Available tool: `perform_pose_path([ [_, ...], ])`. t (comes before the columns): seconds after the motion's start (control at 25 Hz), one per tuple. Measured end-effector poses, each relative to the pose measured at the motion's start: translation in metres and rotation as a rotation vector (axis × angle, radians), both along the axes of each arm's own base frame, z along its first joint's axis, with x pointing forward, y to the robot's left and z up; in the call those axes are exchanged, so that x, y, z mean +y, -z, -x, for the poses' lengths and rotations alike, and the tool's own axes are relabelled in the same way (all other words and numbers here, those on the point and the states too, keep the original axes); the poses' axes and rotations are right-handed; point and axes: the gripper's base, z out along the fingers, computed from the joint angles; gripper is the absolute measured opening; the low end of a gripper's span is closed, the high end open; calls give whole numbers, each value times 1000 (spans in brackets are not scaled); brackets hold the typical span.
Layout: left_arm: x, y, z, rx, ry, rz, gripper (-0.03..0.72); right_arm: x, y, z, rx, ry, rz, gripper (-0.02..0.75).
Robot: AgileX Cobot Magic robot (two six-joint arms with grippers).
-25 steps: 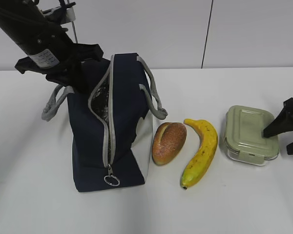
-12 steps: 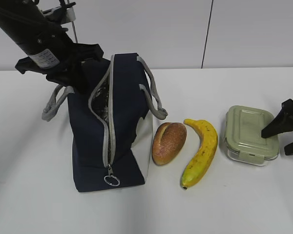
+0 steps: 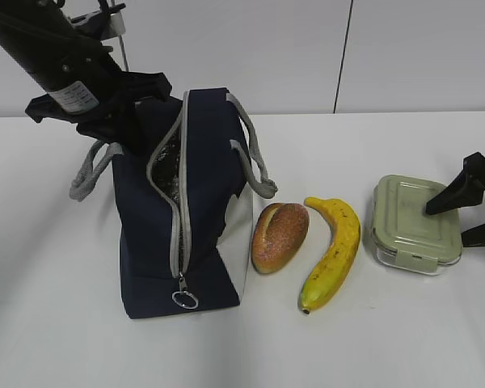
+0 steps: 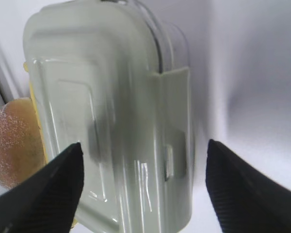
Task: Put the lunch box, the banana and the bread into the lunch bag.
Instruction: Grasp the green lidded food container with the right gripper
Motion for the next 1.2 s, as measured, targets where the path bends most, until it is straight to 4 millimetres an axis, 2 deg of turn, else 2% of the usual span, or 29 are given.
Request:
perform_pose_path([
  [0.28,0,0,0,0,0,0,-2,4,15,-3,3,-55,-70,577],
  [0.6,0,0,0,0,0,0,-2,3,16,-9,-19,-83,-81,571],
  [0.68,0,0,0,0,0,0,-2,3,17,-10,-18,-87,-87,537],
  [0.88,0,0,0,0,0,0,-2,6,16,-10,-16,-94,-141,393],
  [1.2,0,0,0,0,0,0,-3,9,13,-15,-38,-44,-222,379],
])
